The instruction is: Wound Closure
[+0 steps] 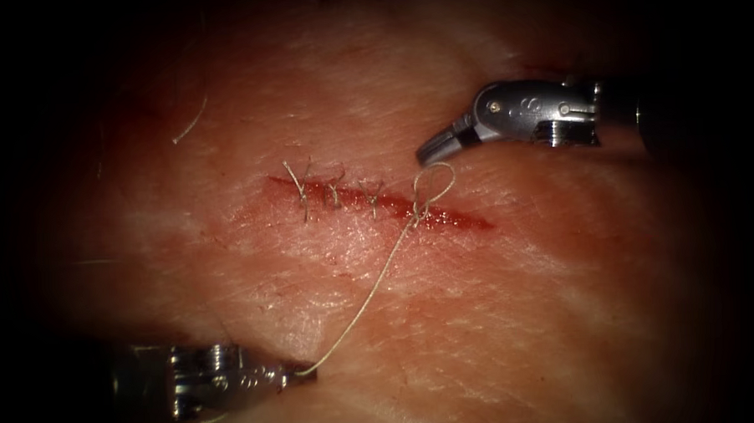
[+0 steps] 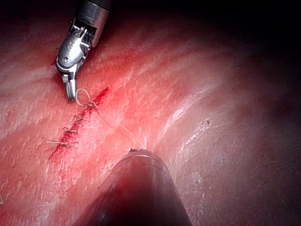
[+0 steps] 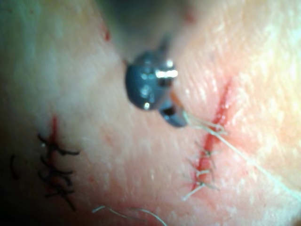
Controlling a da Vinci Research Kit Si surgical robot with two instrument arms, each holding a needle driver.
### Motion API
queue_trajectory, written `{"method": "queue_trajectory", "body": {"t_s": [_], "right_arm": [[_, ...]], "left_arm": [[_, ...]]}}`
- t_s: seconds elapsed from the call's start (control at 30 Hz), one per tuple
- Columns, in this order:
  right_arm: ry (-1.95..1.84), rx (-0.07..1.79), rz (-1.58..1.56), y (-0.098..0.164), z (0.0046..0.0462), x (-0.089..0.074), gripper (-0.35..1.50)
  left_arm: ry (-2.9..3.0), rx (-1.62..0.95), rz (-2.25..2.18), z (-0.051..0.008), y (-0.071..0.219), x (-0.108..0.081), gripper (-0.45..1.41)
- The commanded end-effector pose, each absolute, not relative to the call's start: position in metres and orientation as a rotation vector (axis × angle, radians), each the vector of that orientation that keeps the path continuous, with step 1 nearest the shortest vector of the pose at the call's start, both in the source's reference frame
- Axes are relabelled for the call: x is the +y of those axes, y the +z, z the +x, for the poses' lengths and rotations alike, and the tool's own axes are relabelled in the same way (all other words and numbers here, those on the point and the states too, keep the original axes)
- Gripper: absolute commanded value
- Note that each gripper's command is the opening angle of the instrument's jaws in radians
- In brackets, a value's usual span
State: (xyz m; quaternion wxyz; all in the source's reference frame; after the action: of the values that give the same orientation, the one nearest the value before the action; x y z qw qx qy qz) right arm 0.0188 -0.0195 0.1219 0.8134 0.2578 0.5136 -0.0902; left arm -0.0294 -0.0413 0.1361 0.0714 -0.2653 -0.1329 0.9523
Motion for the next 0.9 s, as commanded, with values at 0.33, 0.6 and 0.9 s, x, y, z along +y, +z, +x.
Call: {"method": "queue_trajectory", "body": {"t_s": [0.33, 0.6, 0.9], "right_arm": [[-0.195, 1.097, 0.553, 0.1224, 0.0195, -0.0194, -0.35], [-0.191, 1.094, 0.545, 0.1224, 0.0195, -0.0193, -0.35], [-0.168, 1.09, 0.529, 0.1224, 0.0194, -0.0186, -0.35]], "left_arm": [[2.855, -0.418, -0.781, -0.0281, 0.1365, -0.046, -0.45], [2.848, -0.435, -0.761, -0.0265, 0.1362, -0.0487, -0.45], [2.852, -0.449, -0.741, -0.0247, 0.1348, -0.0514, -0.45]]}}
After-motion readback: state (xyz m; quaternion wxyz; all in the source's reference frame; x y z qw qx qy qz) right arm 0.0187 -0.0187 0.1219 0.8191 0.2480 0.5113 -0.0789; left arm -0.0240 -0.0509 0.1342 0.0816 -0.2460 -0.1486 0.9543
